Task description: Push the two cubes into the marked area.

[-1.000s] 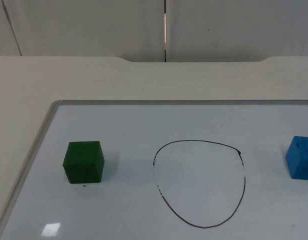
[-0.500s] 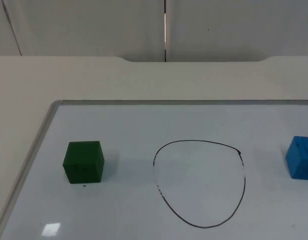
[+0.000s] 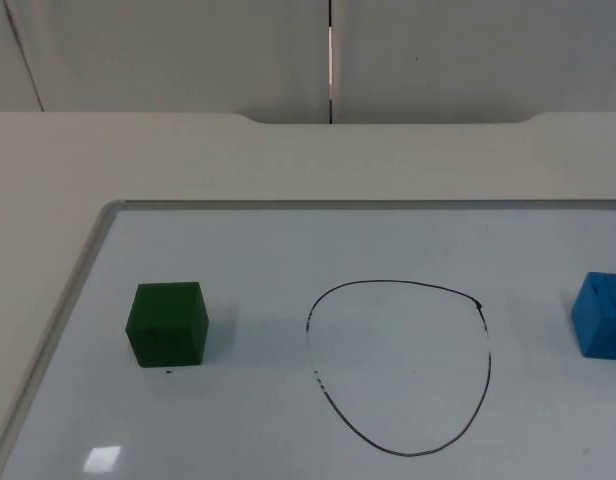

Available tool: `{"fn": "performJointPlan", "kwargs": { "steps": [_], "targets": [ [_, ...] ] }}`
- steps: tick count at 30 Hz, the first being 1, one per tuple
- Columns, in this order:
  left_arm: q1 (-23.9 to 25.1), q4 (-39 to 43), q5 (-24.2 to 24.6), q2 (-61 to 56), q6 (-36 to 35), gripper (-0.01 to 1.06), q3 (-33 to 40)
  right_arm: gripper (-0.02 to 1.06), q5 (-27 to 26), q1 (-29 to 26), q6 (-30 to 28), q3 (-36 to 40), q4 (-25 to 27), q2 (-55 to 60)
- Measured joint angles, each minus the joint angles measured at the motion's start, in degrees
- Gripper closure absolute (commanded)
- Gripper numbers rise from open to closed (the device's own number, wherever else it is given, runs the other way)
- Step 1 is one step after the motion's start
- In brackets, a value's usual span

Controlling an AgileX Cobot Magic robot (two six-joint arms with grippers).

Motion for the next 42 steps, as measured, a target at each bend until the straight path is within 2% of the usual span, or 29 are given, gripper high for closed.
{"fn": "performJointPlan", "kwargs": {
  "steps": [3,6,8,10,12,13,16,17,18,22,23,26,36,42],
  "targets": [
    [0.0,-0.1,-2.28,3.25,-0.11,0.0,-0.16,0.0,-0.58,0.0,0.0,0.0,0.0,0.0],
    [0.0,-1.26,-7.57,9.09,-0.11,0.0,-0.16,0.0,-0.9,0.0,0.0,0.0,-0.32,0.0],
    [0.0,-1.77,-9.15,11.32,-0.11,0.02,-0.3,0.0,-0.9,0.0,0.0,0.0,-0.32,0.0],
    [0.0,-2.49,-12.66,17.18,-0.11,0.09,-0.86,0.0,-0.9,0.0,0.0,0.0,-0.32,0.0],
    [0.0,-2.63,-13.18,18.55,-0.11,0.21,-1.14,0.0,-1.05,0.0,0.0,0.0,-0.32,0.0],
    [0.0,-2.76,-14.21,22.62,-0.11,0.21,-1.69,0.0,-1.48,0.0,0.0,0.0,-0.32,0.0],
    [0.0,-3.49,-16.71,29.62,-0.11,0.44,-2.37,0.0,-2.61,0.0,0.0,0.0,-0.32,0.0],
    [0.0,-3.49,-16.71,29.62,-0.11,0.56,-2.37,0.0,-2.61,0.0,0.0,0.0,-0.32,0.0],
    [0.0,-3.49,-17.93,31.38,-0.11,0.56,-2.37,0.0,-2.71,0.0,0.0,0.0,-0.32,0.0],
    [0.0,-3.35,-21.66,36.89,-0.11,0.89,-2.37,0.0,-2.77,0.0,0.0,0.0,-0.32,0.0],
    [0.0,-3.26,-23.23,38.3,-0.11,0.89,-2.37,0.0,-2.77,0.0,0.0,0.0,-0.32,0.0],
    [0.0,-2.89,-29.03,43.85,0.05,1.05,-2.37,0.0,-3.0,0.0,0.0,0.0,0.0,0.0],
    [0.0,-0.76,-37.51,56.75,0.05,1.05,-2.49,0.0,-4.19,0.0,0.0,0.0,0.56,0.0],
    [0.0,-0.92,-38.24,66.62,0.05,1.05,-4.24,0.0,-4.19,0.0,0.11,0.0,1.18,0.0]
  ]
}}
